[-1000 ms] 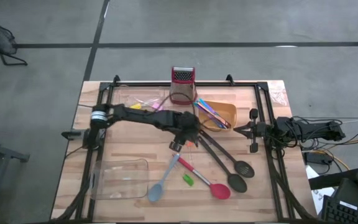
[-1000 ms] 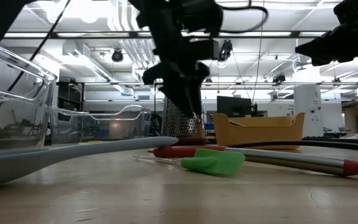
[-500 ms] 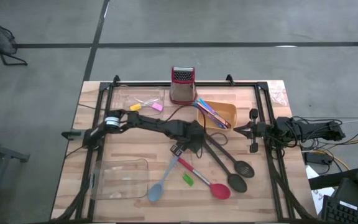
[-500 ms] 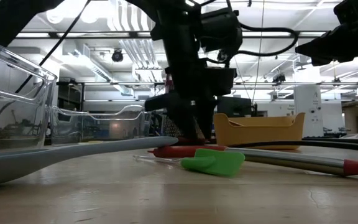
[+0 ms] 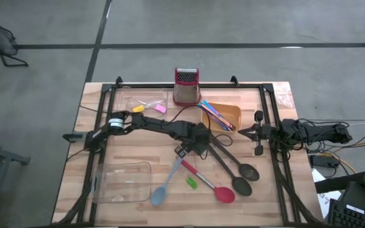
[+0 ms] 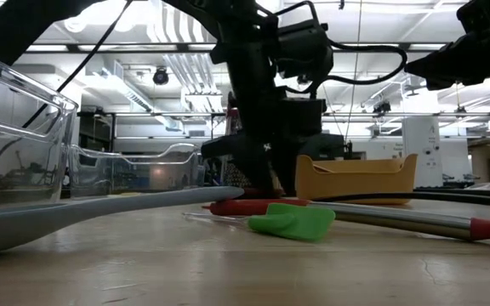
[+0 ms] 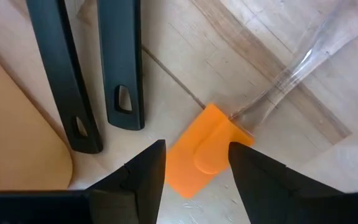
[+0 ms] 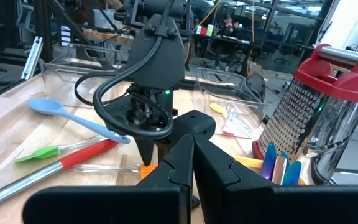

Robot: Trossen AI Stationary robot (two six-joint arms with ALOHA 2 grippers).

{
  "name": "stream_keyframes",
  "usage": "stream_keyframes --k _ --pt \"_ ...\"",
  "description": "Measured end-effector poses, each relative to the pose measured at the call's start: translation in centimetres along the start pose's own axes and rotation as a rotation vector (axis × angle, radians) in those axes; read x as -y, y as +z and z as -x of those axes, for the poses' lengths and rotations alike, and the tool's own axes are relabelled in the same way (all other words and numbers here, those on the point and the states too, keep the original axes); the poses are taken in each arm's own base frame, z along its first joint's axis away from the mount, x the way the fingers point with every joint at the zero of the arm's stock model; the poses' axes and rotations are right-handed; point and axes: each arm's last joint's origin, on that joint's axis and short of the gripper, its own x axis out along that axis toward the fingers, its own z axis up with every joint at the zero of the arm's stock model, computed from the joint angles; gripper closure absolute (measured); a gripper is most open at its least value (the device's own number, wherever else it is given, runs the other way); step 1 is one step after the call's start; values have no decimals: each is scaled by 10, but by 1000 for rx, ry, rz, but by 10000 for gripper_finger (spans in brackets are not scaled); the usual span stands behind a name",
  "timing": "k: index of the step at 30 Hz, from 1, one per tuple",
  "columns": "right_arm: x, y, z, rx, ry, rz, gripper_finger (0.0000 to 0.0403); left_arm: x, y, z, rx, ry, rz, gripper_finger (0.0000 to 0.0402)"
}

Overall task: Pick & Place Kitchen Items
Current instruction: Put the orange spatula into the top transparent bin

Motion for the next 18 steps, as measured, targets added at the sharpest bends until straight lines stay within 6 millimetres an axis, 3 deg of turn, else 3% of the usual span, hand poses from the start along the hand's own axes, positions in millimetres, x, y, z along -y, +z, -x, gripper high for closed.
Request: stream_keyframes --k 6,18 --pt "0 0 0 0 0 0 394 5 -4 -2 31 -115 85 226" --pt "0 0 0 0 -1 0 394 5 -4 0 51 -158 174 319"
